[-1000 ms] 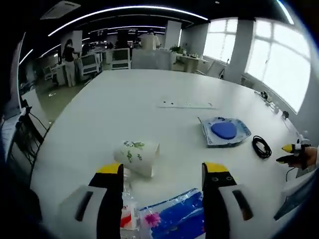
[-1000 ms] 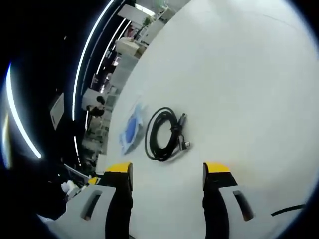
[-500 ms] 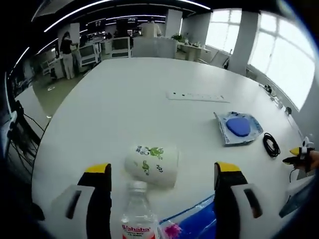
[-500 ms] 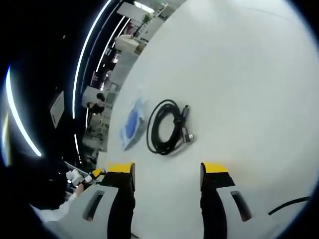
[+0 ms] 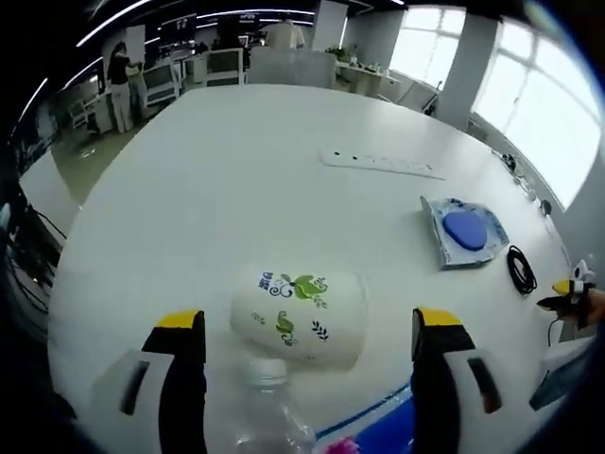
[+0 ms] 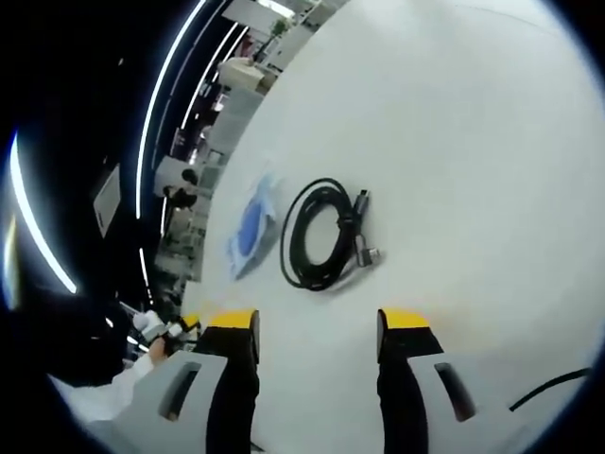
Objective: Arrange the tabletop items into an orderly group along one side of the table until the central work area is clear of visible clutter.
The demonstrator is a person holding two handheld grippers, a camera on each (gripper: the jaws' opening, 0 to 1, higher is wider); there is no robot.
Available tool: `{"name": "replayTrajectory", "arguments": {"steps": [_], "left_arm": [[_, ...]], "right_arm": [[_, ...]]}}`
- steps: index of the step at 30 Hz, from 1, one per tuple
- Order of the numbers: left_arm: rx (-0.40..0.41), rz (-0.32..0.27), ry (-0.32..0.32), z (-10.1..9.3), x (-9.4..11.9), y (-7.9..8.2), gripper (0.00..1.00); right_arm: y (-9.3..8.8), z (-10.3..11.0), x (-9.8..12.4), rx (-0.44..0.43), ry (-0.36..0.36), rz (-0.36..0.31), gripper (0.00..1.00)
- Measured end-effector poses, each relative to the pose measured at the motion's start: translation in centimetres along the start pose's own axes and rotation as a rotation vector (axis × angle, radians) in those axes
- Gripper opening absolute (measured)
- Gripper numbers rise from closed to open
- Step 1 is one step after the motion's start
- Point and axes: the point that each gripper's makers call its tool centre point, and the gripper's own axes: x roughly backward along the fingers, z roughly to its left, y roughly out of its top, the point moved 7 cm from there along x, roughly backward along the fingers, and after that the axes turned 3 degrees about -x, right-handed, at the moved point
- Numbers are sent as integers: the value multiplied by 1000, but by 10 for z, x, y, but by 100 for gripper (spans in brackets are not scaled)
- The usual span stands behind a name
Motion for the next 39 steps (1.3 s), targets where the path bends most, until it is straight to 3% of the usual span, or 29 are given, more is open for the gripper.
{"name": "replayTrajectory", "arguments": {"steps": [4, 9, 11, 12, 19, 24, 27, 31, 36, 39], "left_arm": [[-6, 17, 7, 1, -4, -2, 91], [-10, 29, 8, 3, -9, -1, 79], [-4, 38, 4, 3, -9, -2, 66], [1, 36, 1, 2, -9, -2, 65], [38, 8, -11, -1, -9, -1, 61], [172, -73, -50, -5, -2, 5, 57], [194, -82, -47, -5, 2, 4, 56], [297, -128, -97, -13, 6, 4, 55], [370, -103, -99, -20, 7, -4, 55], [433, -144, -139, -26, 9, -2, 55]], "right_arm": [[2, 1, -3, 0, -3, -2, 48], [4, 6, -9, 10, 7, 6, 47], [4, 6, -10, 10, 7, 9, 46], [4, 6, -11, 9, 7, 10, 46], [5, 5, -12, 11, 8, 13, 45], [4, 4, -12, 9, 7, 17, 45], [3, 4, -12, 10, 9, 17, 45], [5, 7, -11, 20, 12, 8, 45], [5, 13, -10, 52, 17, 12, 45], [4, 14, -10, 49, 25, 10, 45]]}}
